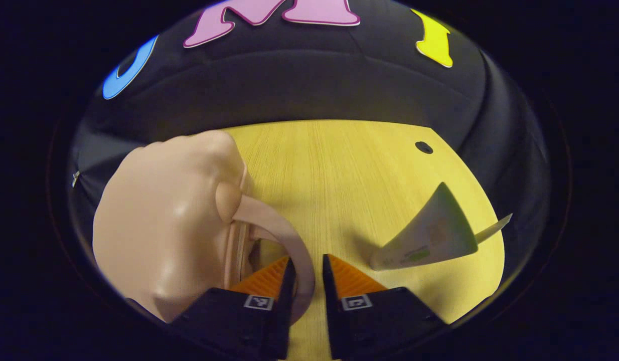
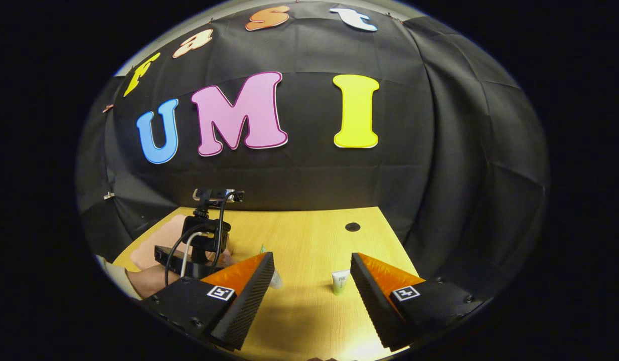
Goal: First open the suitcase, pack the skin care products into it, and then close the suitcase.
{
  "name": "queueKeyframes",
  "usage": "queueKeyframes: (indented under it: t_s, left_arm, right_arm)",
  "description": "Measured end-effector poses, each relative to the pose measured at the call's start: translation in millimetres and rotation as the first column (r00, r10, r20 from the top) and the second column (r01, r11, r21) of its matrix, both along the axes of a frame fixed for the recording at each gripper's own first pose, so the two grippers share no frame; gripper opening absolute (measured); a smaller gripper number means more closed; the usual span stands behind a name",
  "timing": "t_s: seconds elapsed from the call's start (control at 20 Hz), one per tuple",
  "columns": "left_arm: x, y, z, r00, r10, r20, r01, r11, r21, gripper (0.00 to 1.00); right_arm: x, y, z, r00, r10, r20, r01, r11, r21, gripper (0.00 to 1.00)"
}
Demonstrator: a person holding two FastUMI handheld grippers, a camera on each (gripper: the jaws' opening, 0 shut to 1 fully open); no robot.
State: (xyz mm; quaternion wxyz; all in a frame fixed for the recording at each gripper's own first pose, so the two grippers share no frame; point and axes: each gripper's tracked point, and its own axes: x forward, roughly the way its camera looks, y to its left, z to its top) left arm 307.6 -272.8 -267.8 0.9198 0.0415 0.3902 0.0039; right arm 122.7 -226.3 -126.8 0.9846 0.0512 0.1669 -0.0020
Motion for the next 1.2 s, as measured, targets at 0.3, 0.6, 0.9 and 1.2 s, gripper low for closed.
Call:
queueKeyframes:
  t_s: [0.3, 0.6, 0.9, 1.2]
  left_arm:
    - [0, -3, 68, 0.994, -0.033, 0.107, 0.049, 0.987, -0.154, 0.13]
    - [-21, 83, 229, 0.947, -0.037, 0.319, 0.088, 0.985, -0.147, 0.12]
    - [-28, 309, 296, 0.9, 0.083, 0.427, -0.105, 0.994, 0.028, 0.12]
    - [9, 514, 240, 0.884, 0.258, 0.39, -0.258, 0.965, -0.054, 0.11]
  right_arm:
    - [0, 10, 1, 1.0, 0.028, -0.005, -0.028, 1.0, 0.003, 0.97]
    - [8, 32, 3, 0.998, 0.057, -0.009, -0.057, 0.998, 0.013, 0.97]
    - [4, 54, 23, 0.998, 0.054, 0.015, -0.054, 0.998, -0.022, 0.97]
    - [-8, 61, 14, 0.996, -0.081, -0.035, 0.08, 0.996, -0.031, 0.97]
